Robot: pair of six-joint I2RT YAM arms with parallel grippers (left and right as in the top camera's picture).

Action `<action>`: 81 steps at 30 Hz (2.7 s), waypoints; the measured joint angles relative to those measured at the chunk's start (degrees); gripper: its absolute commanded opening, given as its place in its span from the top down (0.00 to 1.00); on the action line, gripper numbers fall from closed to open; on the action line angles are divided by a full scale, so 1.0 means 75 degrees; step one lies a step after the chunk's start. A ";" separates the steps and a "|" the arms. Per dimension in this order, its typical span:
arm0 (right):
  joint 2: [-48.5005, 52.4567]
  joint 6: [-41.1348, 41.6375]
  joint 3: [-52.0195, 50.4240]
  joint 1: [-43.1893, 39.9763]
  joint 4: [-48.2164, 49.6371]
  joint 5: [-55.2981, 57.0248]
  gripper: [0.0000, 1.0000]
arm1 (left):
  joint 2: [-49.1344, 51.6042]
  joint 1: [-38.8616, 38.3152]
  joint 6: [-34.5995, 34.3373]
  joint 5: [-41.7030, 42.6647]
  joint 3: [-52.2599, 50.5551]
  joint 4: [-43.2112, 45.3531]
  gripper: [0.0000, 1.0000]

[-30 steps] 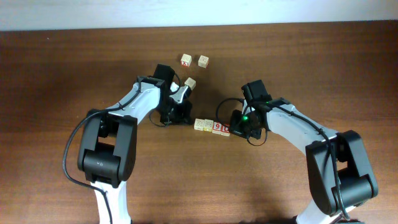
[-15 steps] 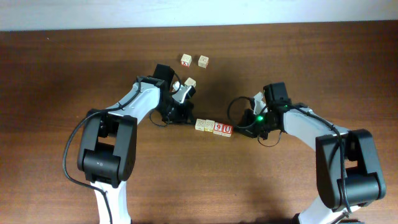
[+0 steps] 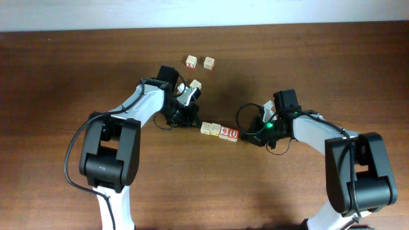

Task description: Rotate 4 blocks

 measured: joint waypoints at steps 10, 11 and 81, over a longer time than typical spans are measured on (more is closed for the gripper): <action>0.0000 -0.0548 -0.0029 0.0114 0.0481 -0.0431 0.96 | 0.0003 0.0052 0.0023 0.0050 0.0000 0.0052 1.00; -0.0140 -0.0568 -0.0038 0.0114 0.0478 -0.0431 0.96 | 0.0000 0.0055 0.0023 0.0050 0.0000 0.0055 1.00; -0.2031 -0.1014 0.1970 0.1405 -0.1000 0.0822 0.91 | -0.1498 0.2148 -0.1294 -0.3427 0.0192 0.0067 0.83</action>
